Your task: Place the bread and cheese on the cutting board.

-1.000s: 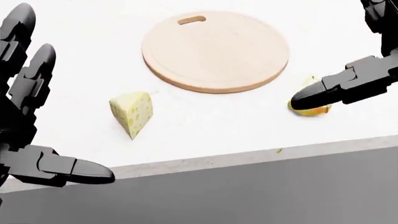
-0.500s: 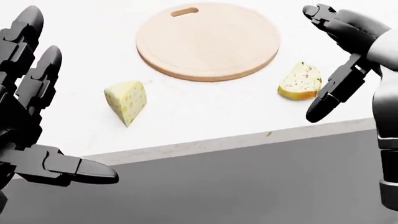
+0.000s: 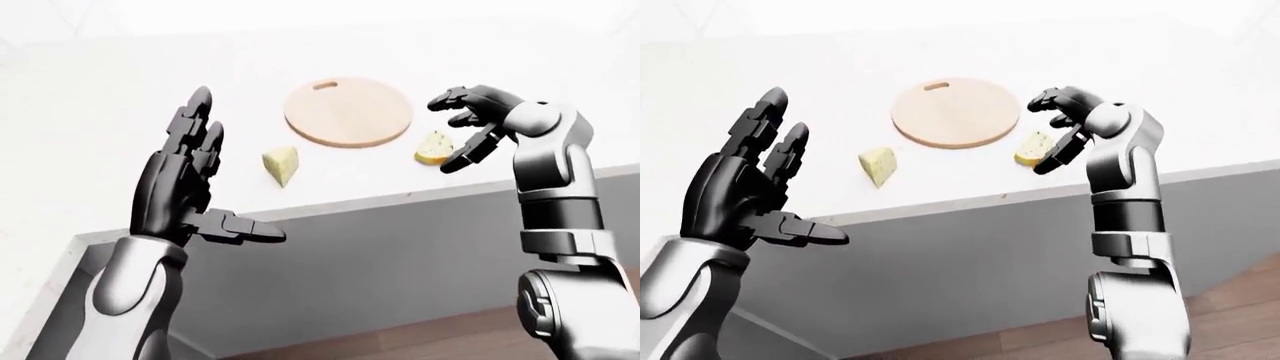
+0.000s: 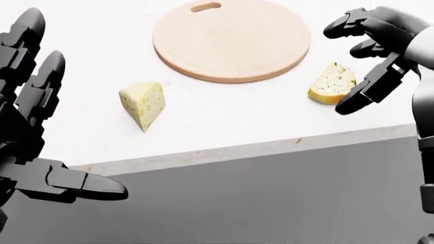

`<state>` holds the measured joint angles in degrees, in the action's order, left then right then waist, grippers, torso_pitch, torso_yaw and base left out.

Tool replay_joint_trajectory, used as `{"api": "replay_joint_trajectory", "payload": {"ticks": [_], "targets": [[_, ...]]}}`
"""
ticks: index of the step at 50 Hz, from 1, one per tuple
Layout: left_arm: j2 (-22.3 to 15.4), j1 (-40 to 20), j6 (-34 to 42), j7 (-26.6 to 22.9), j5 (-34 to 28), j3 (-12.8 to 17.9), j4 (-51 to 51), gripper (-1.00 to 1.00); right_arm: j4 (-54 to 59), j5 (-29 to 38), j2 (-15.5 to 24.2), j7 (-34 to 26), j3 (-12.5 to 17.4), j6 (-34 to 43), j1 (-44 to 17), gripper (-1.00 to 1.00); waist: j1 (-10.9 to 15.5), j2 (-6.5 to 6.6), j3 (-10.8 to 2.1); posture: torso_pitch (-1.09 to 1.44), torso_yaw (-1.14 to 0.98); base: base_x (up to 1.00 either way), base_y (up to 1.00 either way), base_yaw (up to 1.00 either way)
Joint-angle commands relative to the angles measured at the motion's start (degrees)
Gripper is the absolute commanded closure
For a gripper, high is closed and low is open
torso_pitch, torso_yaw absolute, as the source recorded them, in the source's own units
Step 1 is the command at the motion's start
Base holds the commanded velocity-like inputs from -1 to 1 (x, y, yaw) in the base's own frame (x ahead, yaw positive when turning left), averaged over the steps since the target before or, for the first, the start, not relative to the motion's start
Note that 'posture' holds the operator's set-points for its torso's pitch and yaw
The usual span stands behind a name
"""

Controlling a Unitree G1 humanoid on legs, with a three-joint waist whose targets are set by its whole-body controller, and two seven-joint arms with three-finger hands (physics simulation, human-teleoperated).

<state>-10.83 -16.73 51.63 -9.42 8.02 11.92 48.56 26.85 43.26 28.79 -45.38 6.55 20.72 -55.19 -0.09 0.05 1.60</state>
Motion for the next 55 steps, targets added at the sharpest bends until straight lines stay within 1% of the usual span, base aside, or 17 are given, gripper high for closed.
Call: {"api": "replay_joint_trajectory", "payload": {"ticks": [1,5,10,16,18,26,37,43,45,46,47,48,49,55], "targets": [[-0.4,-1.2,-1.6,0.1,0.0,0.3,1.6,-1.0,-2.0,0.2,1.0,0.9,0.8,-0.9,-2.7,-0.57,0.0,-0.19,-1.54,0.0,0.0,0.0,0.0,0.0],[-0.3,-1.1,-1.7,0.1,0.0,0.3,1.5,-1.0,-0.9,0.2,0.5,1.8,0.6,-1.1,-3.3,-0.56,0.0,-0.1,-1.54,0.0,0.0,0.0,0.0,0.0],[-0.3,-1.1,-1.7,0.1,0.0,0.3,1.5,-1.0,3.2,-0.8,-0.2,3.8,0.4,-0.9,-6.6,-0.54,0.0,0.01,-1.63,0.0,0.0,0.0,0.0,0.0],[-0.5,-1.5,-1.5,0.0,0.2,0.6,1.4,-1.0,7.7,-2.0,-1.4,7.5,-0.4,-2.5,-7.3,-0.49,0.0,0.02,-1.66,0.0,0.0,0.0,0.0,0.0],[-0.5,-1.5,-1.4,0.1,0.2,0.4,1.5,-1.0,8.0,-2.1,-1.7,7.8,-0.7,-2.5,-7.2,-0.47,0.0,-0.01,-1.71,0.0,0.0,0.0,0.0,0.0],[-0.6,-1.5,-1.3,0.1,0.4,0.6,1.7,-1.0,10.9,-2.1,-1.9,9.6,-1.2,-3.8,-7.8,-0.47,0.1,0.05,-1.64,0.0,0.0,0.0,0.0,0.0],[-0.3,-0.6,-2.4,-0.1,0.2,0.7,1.2,-1.0,18.0,-2.2,-2.6,14.1,-1.8,-6.5,-8.8,-0.51,0.1,0.01,-1.62,0.0,0.0,0.0,0.0,0.0],[-0.2,-0.1,-3.0,-0.1,0.1,0.6,1.1,-1.0,20.4,-2.5,-2.4,15.1,-1.8,-7.5,-9.0,-0.52,0.1,0.01,-1.63,0.0,0.0,0.0,0.0,0.0],[-0.2,-0.1,-3.0,-0.2,0.1,0.6,1.1,-1.0,21.4,-2.7,-2.1,15.6,-1.7,-7.7,-9.3,-0.58,0.1,0.0,-1.63,0.0,0.0,0.0,0.0,0.0],[-0.2,-0.1,-3.0,-0.2,0.1,0.7,1.0,-1.0,21.6,-2.8,-2.1,15.8,-1.7,-7.9,-9.2,-0.57,0.1,-0.01,-1.64,0.0,0.0,0.0,0.0,0.0],[-0.2,-0.1,-3.0,-0.2,0.1,0.6,1.1,-1.0,21.5,-2.8,-2.1,16.0,-1.8,-7.9,-9.2,-0.45,0.1,-0.02,-1.64,0.0,0.0,0.0,0.0,0.0],[-0.2,-0.1,-3.0,-0.2,0.0,0.6,1.1,-1.0,21.4,-2.9,-2.1,16.2,-1.8,-8.1,-9.1,0.39,0.2,-0.04,-1.63,0.0,0.0,0.0,0.0,0.0],[-0.1,0.0,-3.1,-0.2,0.0,0.6,1.1,-1.0,21.1,-2.9,-2.1,16.0,-1.8,-8.1,-8.9,1.0,0.2,-0.05,-1.63,0.0,0.0,0.0,0.0,0.0],[-0.1,0.2,-3.2,-0.2,0.0,0.6,1.2,-1.0,19.3,-2.7,-1.6,14.6,-1.8,-7.8,-8.1,1.0,0.2,-0.22,-1.67,0.0,0.0,0.0,0.0,0.0]]}}
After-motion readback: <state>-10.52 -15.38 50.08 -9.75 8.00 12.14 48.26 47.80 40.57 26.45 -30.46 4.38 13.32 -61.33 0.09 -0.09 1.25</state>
